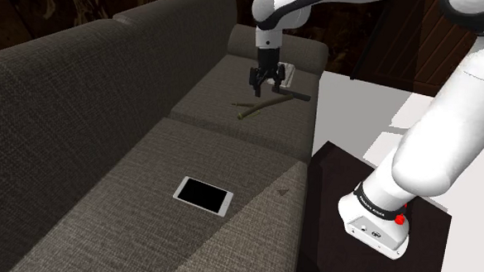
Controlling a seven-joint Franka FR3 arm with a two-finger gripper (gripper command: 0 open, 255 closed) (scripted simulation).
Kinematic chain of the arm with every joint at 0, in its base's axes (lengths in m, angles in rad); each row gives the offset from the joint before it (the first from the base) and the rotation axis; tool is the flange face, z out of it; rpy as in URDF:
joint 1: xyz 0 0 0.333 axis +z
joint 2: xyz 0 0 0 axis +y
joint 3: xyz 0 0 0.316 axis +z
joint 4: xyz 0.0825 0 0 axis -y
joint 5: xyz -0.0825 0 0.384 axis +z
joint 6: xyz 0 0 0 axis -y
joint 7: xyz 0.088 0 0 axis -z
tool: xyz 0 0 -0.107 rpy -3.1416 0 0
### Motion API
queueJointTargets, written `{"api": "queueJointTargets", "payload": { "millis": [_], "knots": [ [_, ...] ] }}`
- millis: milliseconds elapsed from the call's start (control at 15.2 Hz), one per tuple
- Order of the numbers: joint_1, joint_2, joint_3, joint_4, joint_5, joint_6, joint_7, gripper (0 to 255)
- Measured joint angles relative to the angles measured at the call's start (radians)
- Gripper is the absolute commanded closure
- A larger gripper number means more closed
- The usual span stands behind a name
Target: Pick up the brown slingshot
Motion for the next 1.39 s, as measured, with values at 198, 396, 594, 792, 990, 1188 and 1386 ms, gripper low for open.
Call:
{"api": "queueJointTargets", "payload": {
  "millis": [198,396,594,792,990,1188,1386],
  "knots": [
    [-0.012,0.137,-0.005,0.107,0.016,0.001,-0.02,0],
    [-0.021,0.271,-0.004,0.223,0.033,-0.007,-0.029,0],
    [-0.029,0.335,-0.003,0.272,0.04,-0.006,-0.037,0],
    [-0.029,0.366,-0.001,0.274,0.044,0.021,-0.04,0],
    [-0.029,0.386,0.0,0.264,0.047,0.051,-0.046,0],
    [-0.029,0.388,0.001,0.258,0.048,0.06,-0.048,255],
    [-0.029,0.387,0.0,0.258,0.049,0.061,-0.048,255]
  ]
}}
